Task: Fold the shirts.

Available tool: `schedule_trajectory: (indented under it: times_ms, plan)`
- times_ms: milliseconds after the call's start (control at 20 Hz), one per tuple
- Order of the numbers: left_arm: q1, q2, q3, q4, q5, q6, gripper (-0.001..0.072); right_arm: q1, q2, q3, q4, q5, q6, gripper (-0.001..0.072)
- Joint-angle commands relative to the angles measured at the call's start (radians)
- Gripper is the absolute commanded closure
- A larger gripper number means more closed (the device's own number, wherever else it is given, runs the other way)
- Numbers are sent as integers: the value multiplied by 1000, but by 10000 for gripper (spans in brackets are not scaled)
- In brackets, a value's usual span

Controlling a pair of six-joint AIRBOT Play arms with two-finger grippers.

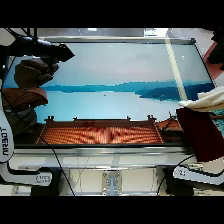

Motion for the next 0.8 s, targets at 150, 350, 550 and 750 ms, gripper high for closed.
schedule_trajectory:
  times_ms: [150, 350, 550, 750]
  plan:
    - [0, -1, 1, -41, -8, -23, 89, -159, 79, -462, -135, 47, -43, 682]
    - [0, -1, 1, -53, -8, -51, 88, -163, 99, -786, -153, -124, -23, 682]
    - [0, -1, 1, -68, -8, -51, 89, -163, 99, -1020, -182, -324, 66, 657]
    - [0, -1, 1, -63, -7, -51, 89, -161, 128, -1007, -231, -276, 107, 219]
